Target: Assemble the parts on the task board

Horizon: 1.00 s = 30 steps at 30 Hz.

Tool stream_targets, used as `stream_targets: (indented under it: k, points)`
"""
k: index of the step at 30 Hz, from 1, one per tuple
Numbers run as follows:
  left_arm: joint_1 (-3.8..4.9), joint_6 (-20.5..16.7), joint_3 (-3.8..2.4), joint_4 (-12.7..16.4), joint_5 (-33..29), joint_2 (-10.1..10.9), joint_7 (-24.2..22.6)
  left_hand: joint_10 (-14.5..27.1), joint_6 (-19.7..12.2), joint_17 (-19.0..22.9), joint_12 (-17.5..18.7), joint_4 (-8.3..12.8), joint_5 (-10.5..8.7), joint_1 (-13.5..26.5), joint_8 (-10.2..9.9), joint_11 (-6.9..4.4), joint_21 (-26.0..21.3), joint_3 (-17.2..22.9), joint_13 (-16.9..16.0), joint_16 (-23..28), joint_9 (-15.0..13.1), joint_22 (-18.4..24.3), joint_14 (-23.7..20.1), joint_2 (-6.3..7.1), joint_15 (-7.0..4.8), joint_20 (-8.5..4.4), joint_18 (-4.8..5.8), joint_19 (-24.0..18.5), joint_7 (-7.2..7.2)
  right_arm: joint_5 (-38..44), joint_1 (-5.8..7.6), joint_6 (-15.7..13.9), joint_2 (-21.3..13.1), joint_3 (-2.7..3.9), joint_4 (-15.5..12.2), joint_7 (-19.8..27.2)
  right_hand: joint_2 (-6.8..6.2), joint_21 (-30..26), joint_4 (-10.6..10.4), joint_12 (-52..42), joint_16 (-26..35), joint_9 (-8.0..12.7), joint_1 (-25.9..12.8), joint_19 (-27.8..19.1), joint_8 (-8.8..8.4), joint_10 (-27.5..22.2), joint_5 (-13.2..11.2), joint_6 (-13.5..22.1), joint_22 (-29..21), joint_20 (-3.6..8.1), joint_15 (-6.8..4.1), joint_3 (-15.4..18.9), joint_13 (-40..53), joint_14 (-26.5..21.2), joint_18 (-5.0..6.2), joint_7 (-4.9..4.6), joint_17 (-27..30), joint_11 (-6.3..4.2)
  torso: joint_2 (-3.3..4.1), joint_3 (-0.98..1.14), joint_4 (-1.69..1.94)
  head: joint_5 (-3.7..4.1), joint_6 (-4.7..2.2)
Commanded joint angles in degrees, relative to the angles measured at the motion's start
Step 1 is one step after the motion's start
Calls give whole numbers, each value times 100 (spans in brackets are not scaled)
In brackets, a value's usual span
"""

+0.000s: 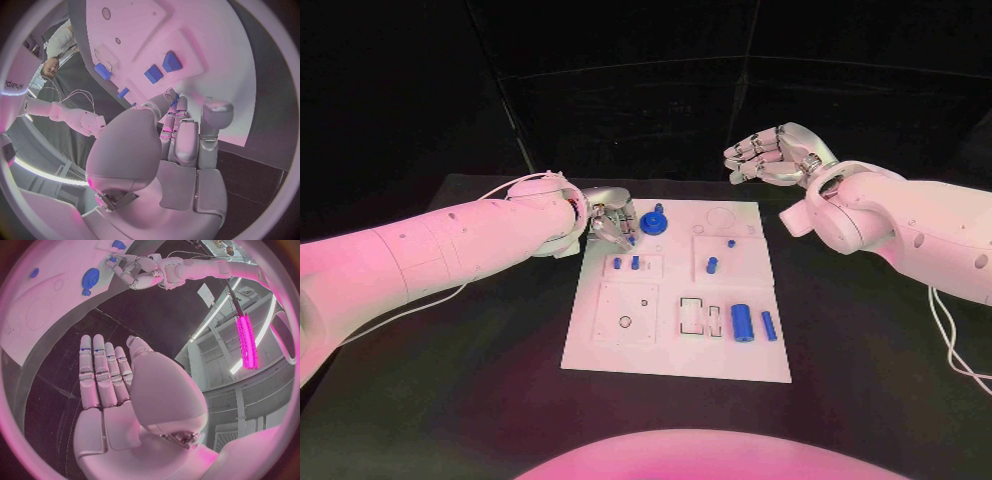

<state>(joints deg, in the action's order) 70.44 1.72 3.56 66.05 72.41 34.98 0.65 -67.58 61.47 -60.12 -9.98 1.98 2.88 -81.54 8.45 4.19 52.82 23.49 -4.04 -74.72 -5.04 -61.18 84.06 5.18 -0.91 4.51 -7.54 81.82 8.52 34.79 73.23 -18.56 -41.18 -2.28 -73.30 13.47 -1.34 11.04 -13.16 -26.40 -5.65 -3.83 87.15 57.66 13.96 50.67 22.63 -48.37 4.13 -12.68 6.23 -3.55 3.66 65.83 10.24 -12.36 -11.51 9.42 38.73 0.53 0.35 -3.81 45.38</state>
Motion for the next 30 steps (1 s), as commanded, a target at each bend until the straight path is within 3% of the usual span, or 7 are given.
stream_targets:
  k: [1, 7, 14, 30]
  points:
    - [7, 41, -2, 2, 3, -2, 19, -46, 41, 19, 31, -3, -11, 44, -36, 10, 7, 37, -4, -11, 11, -3, 50, 36, 20, 30, 34, -13, -6, 8, 11, 29, -2, 3, -9, 28, 0, -20, -11, 26, 23, 6, -30, 54, 34, 13, 39, 7, -7, 4, 21, -37, -7, 28, 21, -61, 7, -2, -1, 0, 4, 5, -1]
    - [7, 67, -1, 2, 3, 0, 58, 41, -35, 74, 115, 3, -11, 119, -106, 43, -47, 49, 17, 11, 47, 25, 27, 97, 36, 36, 27, -45, 28, 8, 11, 34, -2, 3, -9, 28, -2, -28, -13, 29, 26, 7, -38, 58, 33, 11, 37, 9, -8, 5, 22, -49, -7, 28, 21, -62, 9, -1, -2, -2, 4, 5, 11]
    - [7, 95, 1, 10, 3, -4, 100, 279, -284, 194, 295, -53, -12, 348, -285, 142, -192, -34, 40, 62, 125, 115, -27, 298, 116, 87, 17, -115, 108, 8, 11, 39, -1, 3, -8, 28, -2, -28, -13, 29, 26, 7, -38, 58, 33, 11, 37, 9, -8, 5, 22, -49, -7, 28, 21, -62, 9, -1, -3, -5, 8, -3, 12]
    - [7, -42, 3, 62, 3, 43, 142, 381, -332, 237, 373, -47, -8, 382, -337, 175, -235, -60, 32, 67, 129, 135, -48, 347, 144, 117, 7, -139, 137, 31, 11, 41, 0, 3, 4, -14, -28, -82, -7, 50, 71, 10, -55, 27, 24, -27, 35, 36, -22, 0, 31, -84, -9, -32, 17, -67, 29, 7, -4, -6, 1, -16, -4]
